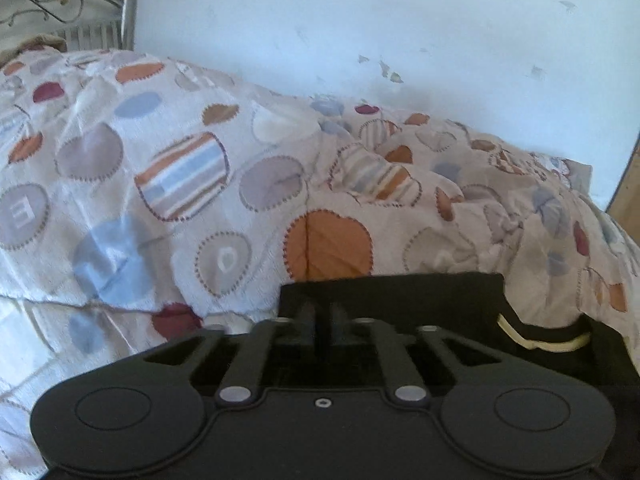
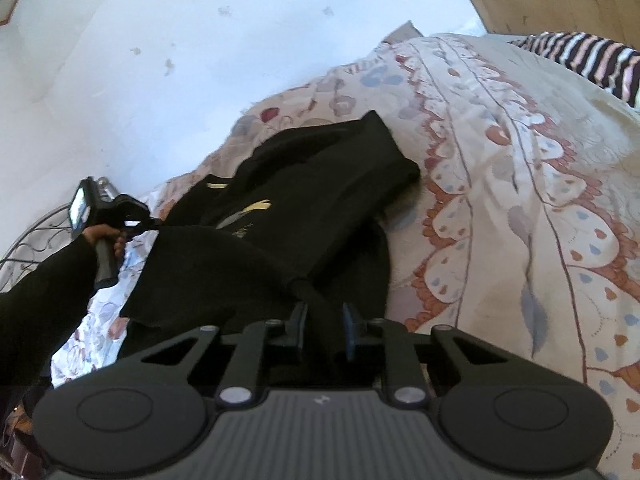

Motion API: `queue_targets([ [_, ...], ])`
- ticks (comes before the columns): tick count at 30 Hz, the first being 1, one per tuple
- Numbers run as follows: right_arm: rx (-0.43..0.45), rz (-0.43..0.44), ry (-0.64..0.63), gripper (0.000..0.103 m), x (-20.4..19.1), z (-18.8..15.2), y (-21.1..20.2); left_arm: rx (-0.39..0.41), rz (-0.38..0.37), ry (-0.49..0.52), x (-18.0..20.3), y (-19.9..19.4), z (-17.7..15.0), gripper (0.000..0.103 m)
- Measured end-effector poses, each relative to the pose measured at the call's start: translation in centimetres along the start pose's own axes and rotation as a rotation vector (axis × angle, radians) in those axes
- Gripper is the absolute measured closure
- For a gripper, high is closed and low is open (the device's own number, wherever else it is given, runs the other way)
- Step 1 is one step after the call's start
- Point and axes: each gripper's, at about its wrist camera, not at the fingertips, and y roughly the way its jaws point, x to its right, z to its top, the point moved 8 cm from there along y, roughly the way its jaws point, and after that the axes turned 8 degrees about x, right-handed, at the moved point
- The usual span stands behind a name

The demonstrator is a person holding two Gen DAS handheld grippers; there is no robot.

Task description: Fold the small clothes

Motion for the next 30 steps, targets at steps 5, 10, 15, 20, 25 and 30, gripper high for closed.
queue_targets([
  [5, 0.022, -0.151, -0.041, 0.061, 0.9, 0.7, -0.1, 0.002, -0.030, -0.004, -0.4, -2.0, -0.2, 0.030],
  [10, 0.081, -0.342, -0.281, 0.020, 0.2, 1.7, -1.5, 0.023, -0.051, 0.027, -1.2, -6.2, -0.3, 0.013],
  [15, 0.112, -0.353, -0.343, 0.002, -0.3, 1.9, -4.1, 0.038, -0.074, 0.066, -2.5, -12.3, -2.4, 0.002],
  [20, 0.080, -0.246, -0.319, 0.000, -1.3, 0.3, -7.2, 0.022, -0.094, 0.107, -4.0, -18.8, -6.3, 0.001],
  [25, 0.042, -0.186, -0.338, 0.000, -2.6, -2.0, -10.0, 0.004, -0.117, 0.071, -5.9, -24.9, -11.4, 0.001],
  [30, 0.000, -0.176, -0.357, 0.000, -3.5, -4.5, -12.2, -0.037, -0.108, 0.074, -7.4, -29.6, -17.1, 0.001],
])
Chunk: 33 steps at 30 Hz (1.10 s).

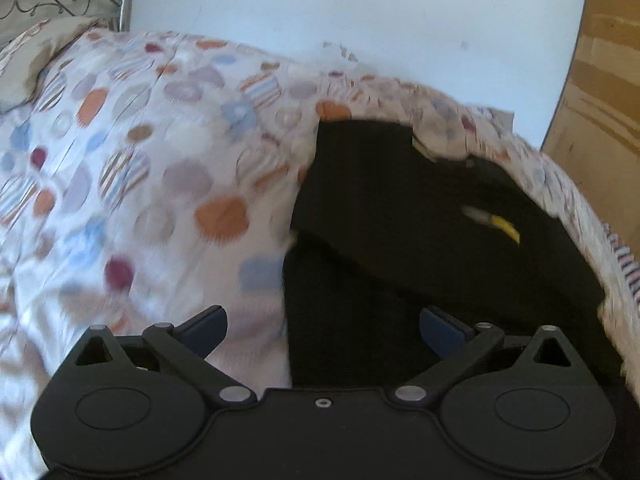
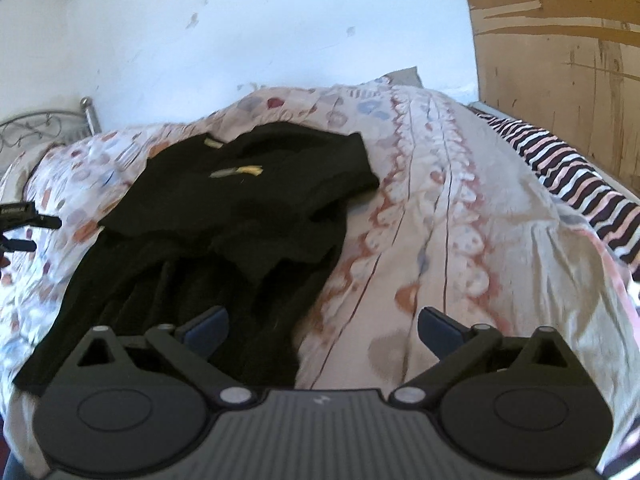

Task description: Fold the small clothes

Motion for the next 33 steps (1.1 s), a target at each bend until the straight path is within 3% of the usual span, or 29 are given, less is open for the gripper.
queue_targets([
  [6, -0.020, 0.051, -0.023, 0.000, -1.9, -1.8, -2.6, -0.056, 0.027, -0.001, 0.1, -4.3, -6.6, 0.001],
  [13, -0.022, 0.076, -0.064, 0.000, -3.1, -2.6, -4.2, -0.063, 0.025, 0.041, 0.5, -7.3, -10.6, 0.001],
  [23, -0.034, 0.043, -0.048, 0.000, -2.3, -3.6, -4.7, -0.108, -0.009, 0.088, 0.2, -8.3, -12.9, 0.001],
  [33, -0.029, 0.049, -0.044, 0.000, -2.6, -3.8, -3.0, -0.141, -0.024, 0.052, -0.1, -7.6, -13.6, 0.001],
])
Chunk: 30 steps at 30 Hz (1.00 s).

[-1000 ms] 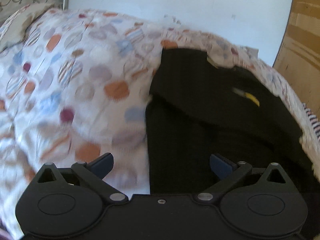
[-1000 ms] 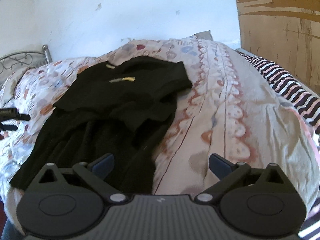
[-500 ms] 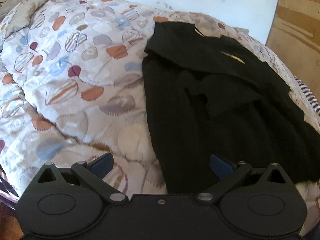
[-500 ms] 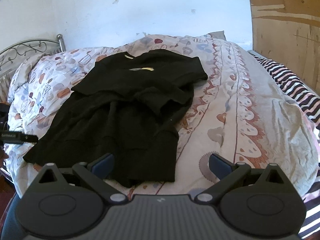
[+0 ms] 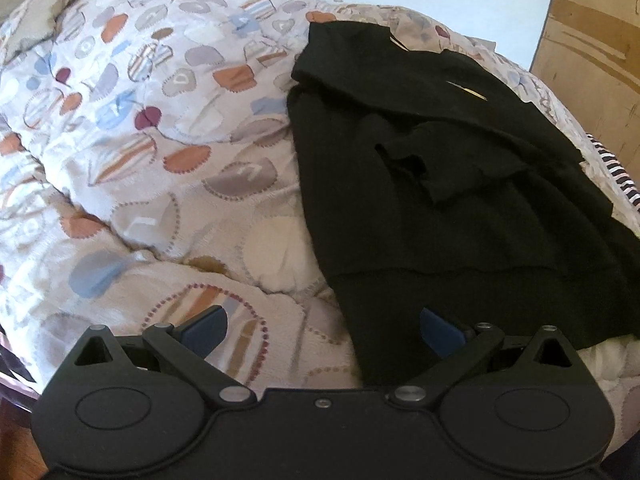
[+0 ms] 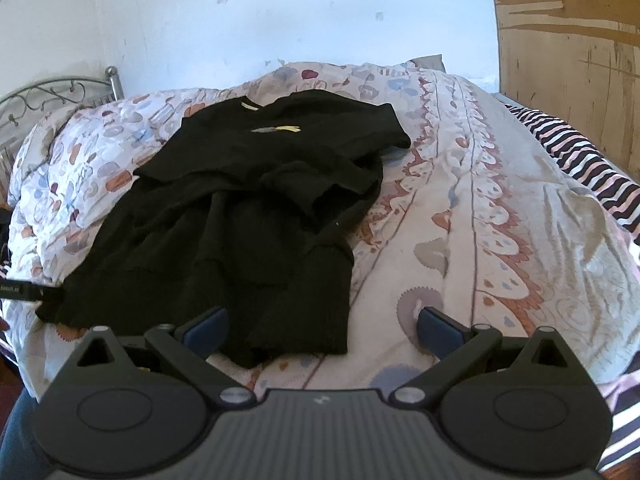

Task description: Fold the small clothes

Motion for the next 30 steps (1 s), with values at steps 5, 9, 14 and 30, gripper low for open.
queue_targets([
  [5, 0.028, -0.009, 0.040, 0.001, 0.8, 0.7, 1.3, -0.011, -0.010, 0.015, 0.9, 0.3, 0.1, 0.001],
  [9, 0.044, -0.035, -0.011, 0.014, 0.4, 1.1, 2.1, -0.015, -0.009, 0.035, 1.6, 0.6, 0.2, 0.001],
  [14, 0.029, -0.046, -0.118, 0.026, -1.1, 0.3, 2.8, -0.023, -0.012, 0.052, 2.1, 0.9, 0.0, 0.001],
  [30, 0.005, 0.022, 0.014, 0.092, -0.4, -0.1, 2.5, -0.035, -0.106, -0.007, 2.9, 0.1, 0.2, 0.091],
])
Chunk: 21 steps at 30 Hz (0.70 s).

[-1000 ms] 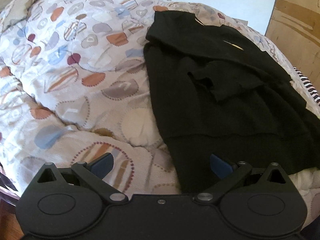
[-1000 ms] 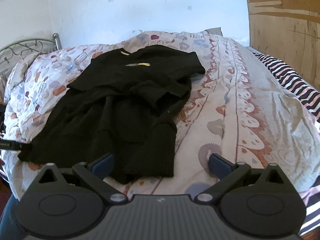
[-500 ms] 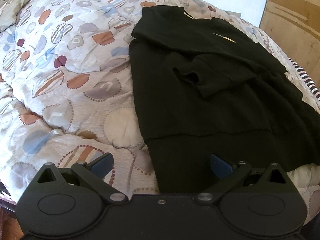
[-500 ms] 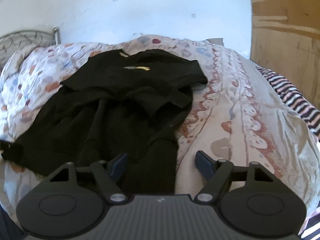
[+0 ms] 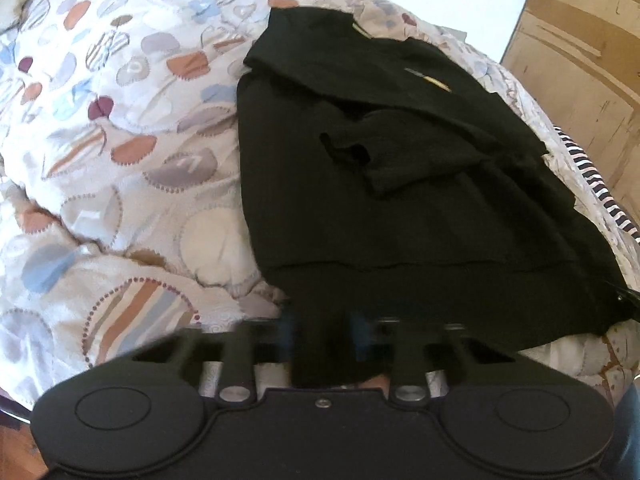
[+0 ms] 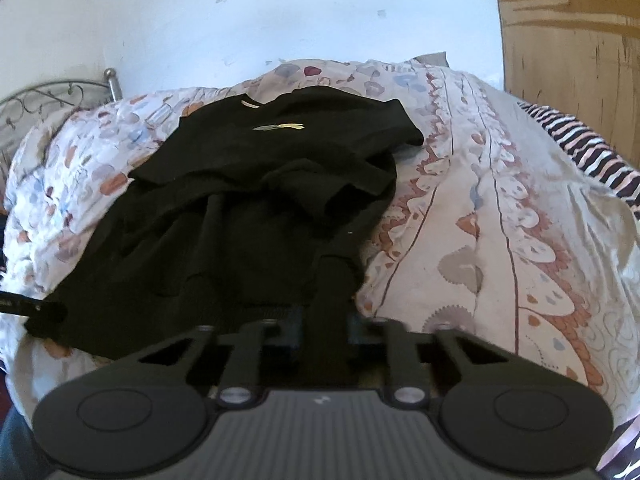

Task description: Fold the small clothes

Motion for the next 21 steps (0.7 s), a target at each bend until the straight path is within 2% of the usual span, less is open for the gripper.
queue_targets([
  [6, 0.051, 0.041, 0.091, 0.094, 0.6, 2.7, -2.1, 0.052, 0.015, -0.114, -0.6, -2.1, 0.9, 0.096],
  [10, 0.076, 0.065, 0.058, 0.094, 0.7, 4.6, -4.1, 0.098, -0.001, -0.152, -0.3, -4.7, 1.1, 0.096],
  [14, 0.077, 0.074, 0.042, 0.094, 0.8, 4.8, -5.6, 0.129, -0.017, -0.126, 0.8, -7.3, 1.1, 0.096],
  [21, 0.068, 0.079, 0.048, 0.094, 0.8, 2.8, -9.1, 0.098, -0.017, -0.093, 1.4, -9.6, -1.3, 0.096],
])
